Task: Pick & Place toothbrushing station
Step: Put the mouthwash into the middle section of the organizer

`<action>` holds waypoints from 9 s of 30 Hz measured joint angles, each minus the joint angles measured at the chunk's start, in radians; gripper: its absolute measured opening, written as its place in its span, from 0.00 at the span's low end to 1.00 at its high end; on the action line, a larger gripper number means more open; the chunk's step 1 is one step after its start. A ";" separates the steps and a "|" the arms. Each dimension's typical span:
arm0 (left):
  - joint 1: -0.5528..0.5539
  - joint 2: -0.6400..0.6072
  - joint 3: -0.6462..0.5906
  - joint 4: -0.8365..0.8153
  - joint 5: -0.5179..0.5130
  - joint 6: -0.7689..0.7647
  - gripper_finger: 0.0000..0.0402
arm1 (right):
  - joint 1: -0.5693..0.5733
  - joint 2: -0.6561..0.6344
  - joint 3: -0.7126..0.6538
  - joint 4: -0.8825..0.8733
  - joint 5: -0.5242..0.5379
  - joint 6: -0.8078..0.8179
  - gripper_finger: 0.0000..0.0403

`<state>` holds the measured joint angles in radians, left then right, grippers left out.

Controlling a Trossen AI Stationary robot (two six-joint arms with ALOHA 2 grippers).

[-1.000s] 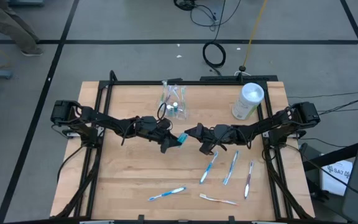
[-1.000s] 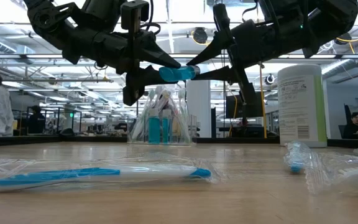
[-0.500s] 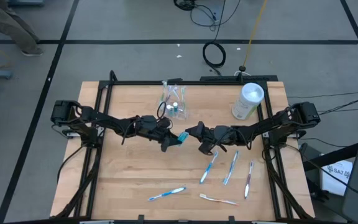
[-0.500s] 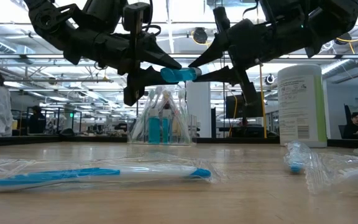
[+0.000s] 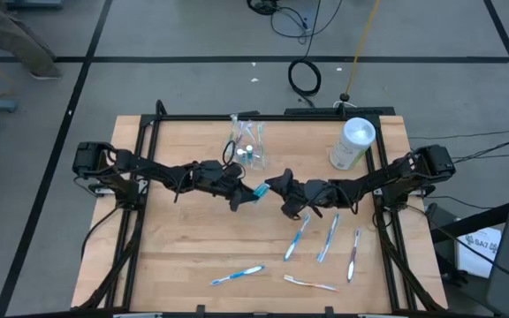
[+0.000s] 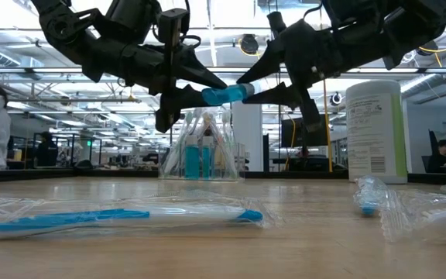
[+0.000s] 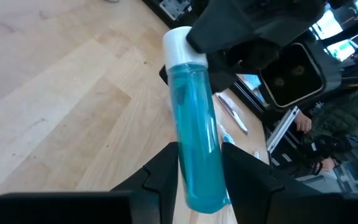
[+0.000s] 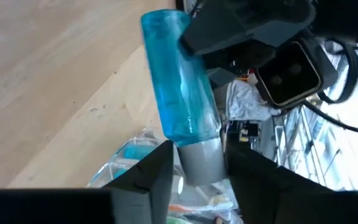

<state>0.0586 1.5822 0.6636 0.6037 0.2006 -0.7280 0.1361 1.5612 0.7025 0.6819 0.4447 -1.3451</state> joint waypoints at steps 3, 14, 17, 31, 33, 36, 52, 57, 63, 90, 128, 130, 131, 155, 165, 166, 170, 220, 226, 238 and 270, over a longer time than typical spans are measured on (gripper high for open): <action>0.000 0.000 0.000 0.003 -0.002 -0.006 0.30 | 0.000 0.000 0.000 0.001 0.001 0.025 0.43; 0.000 0.000 0.000 0.001 -0.028 0.034 0.30 | 0.033 0.000 0.000 -0.005 0.362 0.193 0.57; 0.008 0.000 0.000 0.000 -0.027 0.089 0.30 | 0.058 0.000 0.000 -0.007 0.453 0.288 0.57; 0.160 -0.076 -0.001 -0.028 0.114 0.297 0.30 | 0.101 -0.021 -0.060 0.077 0.457 0.721 0.56; 0.181 -0.116 0.000 -0.055 0.113 0.370 0.30 | 0.086 -0.029 -0.062 0.140 0.363 0.776 0.56; 0.193 -0.163 0.000 -0.058 0.111 0.477 0.30 | 0.040 -0.031 -0.062 0.235 0.233 0.904 0.56; 0.089 -0.191 0.000 0.058 -0.020 0.726 0.30 | -0.202 -0.026 -0.062 0.410 -0.366 1.541 0.56; 0.083 -0.190 0.000 0.073 -0.071 0.721 0.30 | -0.193 -0.026 -0.062 0.426 -0.450 1.489 0.56; 0.082 -0.190 0.000 0.106 -0.070 0.702 0.30 | -0.193 -0.026 -0.050 0.466 -0.449 1.480 0.56; 0.063 -0.188 0.000 0.102 -0.070 0.702 0.30 | -0.201 0.119 0.061 0.534 -0.450 1.448 0.50; 0.063 -0.187 0.000 0.092 -0.071 0.706 0.30 | -0.209 0.117 0.061 0.571 -0.523 1.456 0.38; 0.063 -0.187 0.000 0.095 -0.070 0.700 0.30 | -0.209 0.117 0.061 0.570 -0.523 1.448 0.37; 0.063 -0.187 0.000 0.095 -0.070 0.700 0.30 | -0.209 0.117 0.061 0.567 -0.523 1.440 0.36; 0.063 -0.188 0.000 0.049 -0.074 0.707 0.33 | -0.215 0.119 0.061 0.532 -0.525 1.385 0.26; 0.065 -0.188 0.000 0.004 -0.095 0.706 0.57 | -0.222 0.119 0.061 0.480 -0.529 1.346 0.27; 0.065 -0.188 0.000 -0.011 -0.112 0.707 0.59 | -0.224 0.119 0.061 0.463 -0.529 1.331 0.27; 0.065 -0.188 0.000 -0.082 -0.174 0.724 0.64 | -0.234 0.119 0.061 0.389 -0.525 1.298 0.27; -0.253 -0.191 -0.006 -0.700 -0.395 0.357 0.70 | -0.259 0.111 0.132 -0.014 -0.632 1.252 0.46; -0.359 -0.191 -0.071 -0.645 -0.589 0.091 0.70 | -0.258 0.111 0.132 -0.014 -0.632 1.254 0.46; -0.475 -0.085 -0.235 -0.254 -0.753 0.126 0.62 | -0.258 0.111 0.132 -0.013 -0.632 1.254 0.45; -0.474 0.071 -0.237 -0.181 -0.734 0.167 0.32 | -0.258 0.111 0.132 -0.014 -0.633 1.254 0.44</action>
<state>-0.4152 1.6527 0.4267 0.4230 -0.5333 -0.5613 -0.1223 1.6722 0.8349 0.6682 -0.1879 -0.0906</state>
